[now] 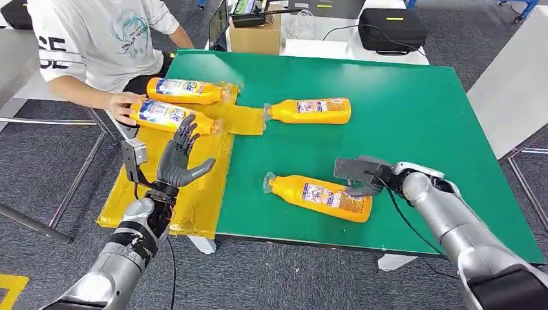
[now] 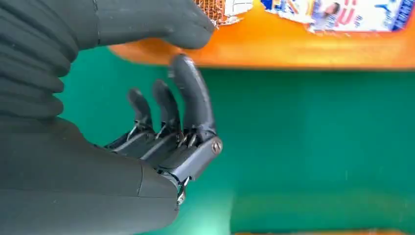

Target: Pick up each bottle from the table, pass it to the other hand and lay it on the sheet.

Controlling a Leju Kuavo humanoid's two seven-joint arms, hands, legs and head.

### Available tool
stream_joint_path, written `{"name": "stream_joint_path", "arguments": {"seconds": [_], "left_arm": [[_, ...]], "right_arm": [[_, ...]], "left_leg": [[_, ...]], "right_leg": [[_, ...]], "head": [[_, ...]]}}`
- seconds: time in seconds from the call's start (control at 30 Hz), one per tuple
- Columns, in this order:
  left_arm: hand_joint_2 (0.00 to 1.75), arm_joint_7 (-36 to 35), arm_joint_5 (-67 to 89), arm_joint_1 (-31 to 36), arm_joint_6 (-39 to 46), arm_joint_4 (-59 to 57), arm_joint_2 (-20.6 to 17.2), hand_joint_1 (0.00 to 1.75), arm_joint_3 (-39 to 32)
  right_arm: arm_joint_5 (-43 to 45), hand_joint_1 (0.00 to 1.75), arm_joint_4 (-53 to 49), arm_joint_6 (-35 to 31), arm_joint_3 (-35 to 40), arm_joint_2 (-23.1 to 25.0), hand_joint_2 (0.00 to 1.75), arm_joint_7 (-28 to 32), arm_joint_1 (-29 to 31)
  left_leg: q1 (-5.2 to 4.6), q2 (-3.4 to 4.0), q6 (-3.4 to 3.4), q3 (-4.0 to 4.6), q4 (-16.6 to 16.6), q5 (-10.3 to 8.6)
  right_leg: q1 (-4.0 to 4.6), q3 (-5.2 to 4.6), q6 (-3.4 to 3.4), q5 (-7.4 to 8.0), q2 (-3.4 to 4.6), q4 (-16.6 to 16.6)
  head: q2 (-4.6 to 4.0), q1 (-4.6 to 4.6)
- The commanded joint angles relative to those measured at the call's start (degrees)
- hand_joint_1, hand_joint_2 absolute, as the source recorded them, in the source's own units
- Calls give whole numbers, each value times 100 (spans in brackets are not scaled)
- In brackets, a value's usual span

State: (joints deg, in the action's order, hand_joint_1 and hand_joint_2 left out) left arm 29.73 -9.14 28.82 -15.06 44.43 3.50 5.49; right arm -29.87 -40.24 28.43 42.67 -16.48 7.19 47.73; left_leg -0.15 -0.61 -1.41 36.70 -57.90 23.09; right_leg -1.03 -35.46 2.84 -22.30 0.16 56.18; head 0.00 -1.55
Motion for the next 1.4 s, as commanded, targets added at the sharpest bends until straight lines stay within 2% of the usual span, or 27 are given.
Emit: {"name": "stream_joint_path", "arguments": {"seconds": [0.03, 0.17, 0.4, 0.43, 0.47, 0.5, 0.6, 0.63, 0.77, 1.1, 1.27, 1.3, 1.4], "left_arm": [[175, -64, -33, 32, 324, -164, -69, 0, 108], [175, -122, -7, -96, 408, 16, -77, 0, 83], [175, -131, -4, -93, 412, 28, -69, 0, 85], [175, -160, -9, -102, 448, 48, -60, 0, 59], [175, -168, 11, -120, 502, 89, -56, 0, 42], [175, -184, -39, -146, 460, 131, -51, 0, 5], [175, -223, -50, -277, 519, 310, -60, 0, -71], [175, -229, -46, -312, 542, 346, -57, 0, -88], [175, -263, -29, -294, 515, 316, -23, 0, -78], [175, -271, -64, -288, 522, 271, 3, 0, -113], [175, -266, -51, -225, 511, 158, 43, 0, -116], [175, -267, -59, -219, 517, 131, 58, 0, -125], [175, -245, -39, -188, 516, 61, 72, 0, -124]], "right_arm": [[680, 175, 426, -1644, 138, 451, 175, -467, -57], [457, 175, 151, -2317, 112, 699, 175, -823, -411], [456, 175, 136, -2328, 89, 678, 175, -822, -387], [350, 169, 147, -2360, 71, 696, 175, -850, -366], [268, 68, 108, -2501, -49, 753, 175, -882, -406], [183, 0, 60, -2604, -84, 792, 175, -909, -423], [131, 0, -417, -2895, -502, 875, 175, -935, -669], [52, 0, -627, -3013, -582, 868, 0, -976, -782], [-243, 0, -680, -2837, -564, 888, 0, -1107, -920], [-516, 0, -610, -2943, -612, 1042, 0, -1069, -874], [-751, 0, -368, -2605, -315, 1159, 0, -1073, -875], [-819, 0, -352, -2637, -252, 1202, 175, -1060, -905], [-871, 0, -312, -2653, -166, 1311, 175, -1025, -947]], "left_leg": [[6, 15, 10, -33, 3, 16], [8, 17, 10, -29, 7, 14], [6, 5, 7, -8, 1, 8], [9, 11, 10, -21, -3, 16], [7, 12, 9, -16, -3, 15], [5, 8, 6, -6, 1, 8], [4, 11, 8, -9, 4, 9], [7, 18, 11, -22, 2, 17], [6, 9, 10, -15, 3, 13], [5, 9, 7, -6, 2, 8], [7, 6, 10, -16, 2, 13], [7, 4, 8, -10, 3, 9], [8, 6, 9, -16, 4, 11]], "right_leg": [[8, 30, -14, -11, 9, -4], [10, 27, -13, -8, 13, -10], [7, 6, -10, -7, 2, -1], [10, 18, -14, -13, 6, 1], [8, 14, -13, -11, 8, 2], [6, 3, -9, -6, 5, -1], [5, 7, -10, -6, 8, -4], [8, 18, -15, -12, 13, -1], [7, 14, -12, -11, 5, -3], [5, 3, -11, -7, 5, -2], [8, 15, -13, -12, 2, -3], [8, 10, -11, -9, 0, -4], [9, 15, -13, -11, 2, -4]], "head": [[0, 0], [0, 0], [0, 0], [0, 0], [0, 2], [0, 0], [0, 0], [0, 0], [0, -2], [0, 0], [0, 0], [0, 2], [0, 0]]}}
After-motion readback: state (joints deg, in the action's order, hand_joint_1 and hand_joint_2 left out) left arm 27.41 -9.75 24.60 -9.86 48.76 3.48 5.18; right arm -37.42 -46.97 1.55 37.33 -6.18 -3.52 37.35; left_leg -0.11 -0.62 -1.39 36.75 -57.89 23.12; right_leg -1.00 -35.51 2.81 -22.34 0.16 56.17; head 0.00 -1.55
